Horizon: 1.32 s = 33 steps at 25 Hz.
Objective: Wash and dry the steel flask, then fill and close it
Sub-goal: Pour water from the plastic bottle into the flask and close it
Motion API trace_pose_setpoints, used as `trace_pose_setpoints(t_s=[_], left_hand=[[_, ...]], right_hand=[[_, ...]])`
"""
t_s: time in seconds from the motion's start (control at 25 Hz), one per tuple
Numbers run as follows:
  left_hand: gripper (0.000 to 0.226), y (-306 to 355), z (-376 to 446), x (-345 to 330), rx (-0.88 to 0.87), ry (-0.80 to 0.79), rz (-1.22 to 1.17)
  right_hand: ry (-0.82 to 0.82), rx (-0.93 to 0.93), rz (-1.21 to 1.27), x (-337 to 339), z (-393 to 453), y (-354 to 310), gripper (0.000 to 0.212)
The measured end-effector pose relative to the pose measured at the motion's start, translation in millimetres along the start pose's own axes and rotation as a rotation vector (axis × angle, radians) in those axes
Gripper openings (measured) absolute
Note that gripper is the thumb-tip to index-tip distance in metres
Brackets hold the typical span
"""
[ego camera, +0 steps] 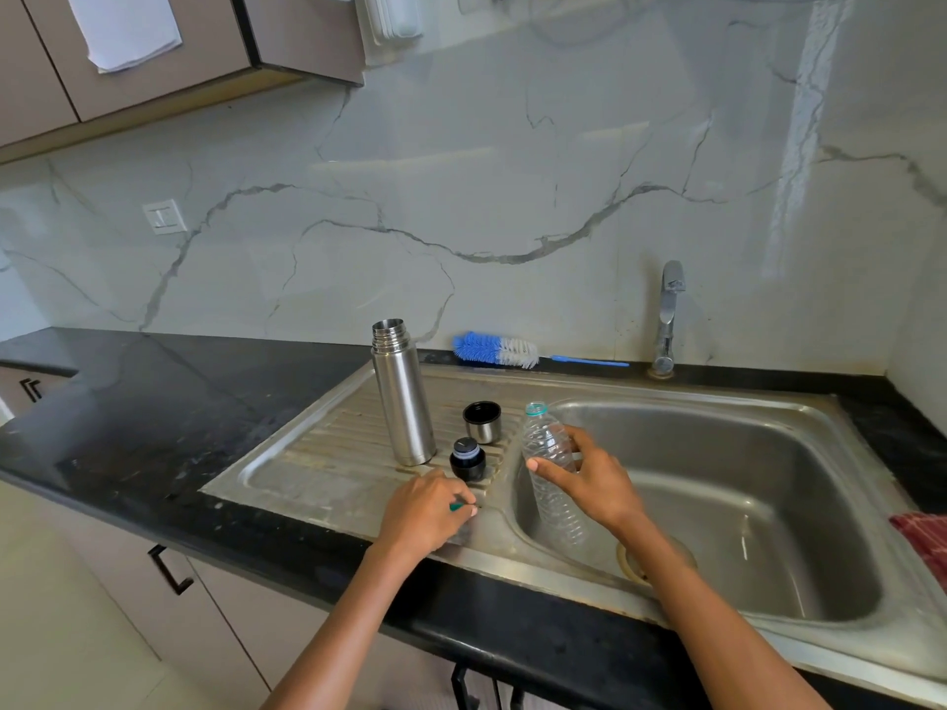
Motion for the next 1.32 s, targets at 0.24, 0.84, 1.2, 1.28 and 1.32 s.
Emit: trace_pose_setpoints(t_s=[0.24, 0.84, 1.2, 1.28, 1.32], left_hand=[[0.008, 19, 13, 23, -0.006, 0.166, -0.704], [0.009, 133, 115, -14, 0.133, 0.081, -1.827], [0.032, 122, 124, -21, 0.072, 0.09, -1.708], [0.035, 121, 124, -20, 0.046, 0.08, -1.667], [0.037, 121, 124, -19, 0.032, 0.071, -1.649]], right_hand=[[0.019, -0.015, 0.003, 4, 3, 2, 0.092], [0.291, -0.027, -0.037, 66, 9, 16, 0.083], [0.294, -0.011, -0.087, 65, 23, 18, 0.084], [0.288, -0.015, -0.11, 66, 23, 16, 0.084], [0.288, -0.017, -0.115, 67, 22, 16, 0.084]])
Point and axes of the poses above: each hand's wrist, its own z-axis towards the middle knuckle, its own x-axis out of the back of the hand, y = z × x, the point moved 9 cm from there along z, towards the middle knuckle, and after that the axes turned 2 degrees about z, right-handed, at the moved point
